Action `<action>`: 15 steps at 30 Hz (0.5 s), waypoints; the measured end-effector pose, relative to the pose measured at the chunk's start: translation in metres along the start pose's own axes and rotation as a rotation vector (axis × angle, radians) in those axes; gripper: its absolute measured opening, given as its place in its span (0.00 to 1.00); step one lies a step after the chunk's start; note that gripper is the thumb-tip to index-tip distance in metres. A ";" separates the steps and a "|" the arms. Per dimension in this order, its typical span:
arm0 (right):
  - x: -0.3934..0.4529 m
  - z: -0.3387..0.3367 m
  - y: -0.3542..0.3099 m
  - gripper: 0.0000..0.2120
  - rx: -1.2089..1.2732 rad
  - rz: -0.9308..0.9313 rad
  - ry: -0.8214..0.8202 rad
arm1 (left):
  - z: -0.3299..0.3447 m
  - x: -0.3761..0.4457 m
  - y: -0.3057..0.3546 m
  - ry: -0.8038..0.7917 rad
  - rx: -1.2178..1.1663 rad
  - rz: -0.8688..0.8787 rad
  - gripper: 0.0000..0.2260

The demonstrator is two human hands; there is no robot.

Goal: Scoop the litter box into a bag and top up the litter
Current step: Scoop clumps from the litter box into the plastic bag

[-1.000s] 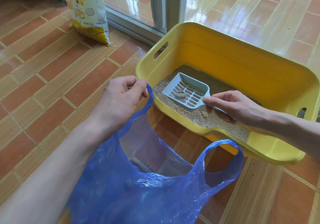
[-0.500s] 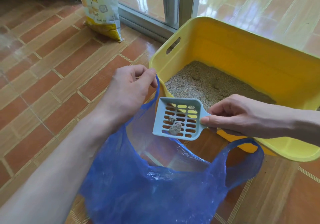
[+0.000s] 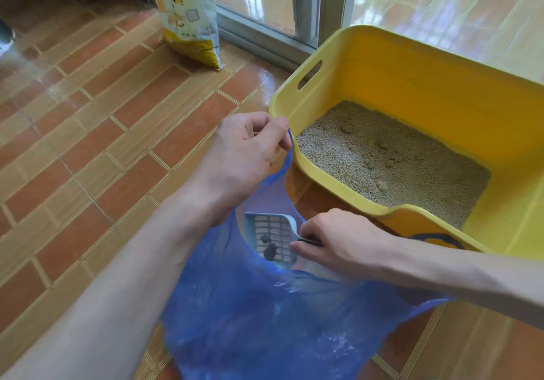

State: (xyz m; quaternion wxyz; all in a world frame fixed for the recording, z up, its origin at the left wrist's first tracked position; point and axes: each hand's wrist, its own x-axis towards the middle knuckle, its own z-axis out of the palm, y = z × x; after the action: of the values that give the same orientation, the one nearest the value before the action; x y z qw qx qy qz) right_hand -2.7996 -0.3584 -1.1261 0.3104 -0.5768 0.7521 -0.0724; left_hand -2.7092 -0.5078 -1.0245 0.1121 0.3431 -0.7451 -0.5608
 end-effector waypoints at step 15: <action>0.009 0.036 0.016 0.16 -0.585 -0.401 0.284 | -0.002 -0.001 -0.004 -0.001 -0.022 -0.009 0.16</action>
State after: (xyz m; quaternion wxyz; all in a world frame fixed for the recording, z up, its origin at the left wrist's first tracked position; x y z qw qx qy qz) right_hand -2.7938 -0.3525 -1.1659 0.0050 -0.7609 0.6489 0.0071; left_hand -2.7061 -0.5094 -1.0274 0.1129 0.3449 -0.7373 -0.5698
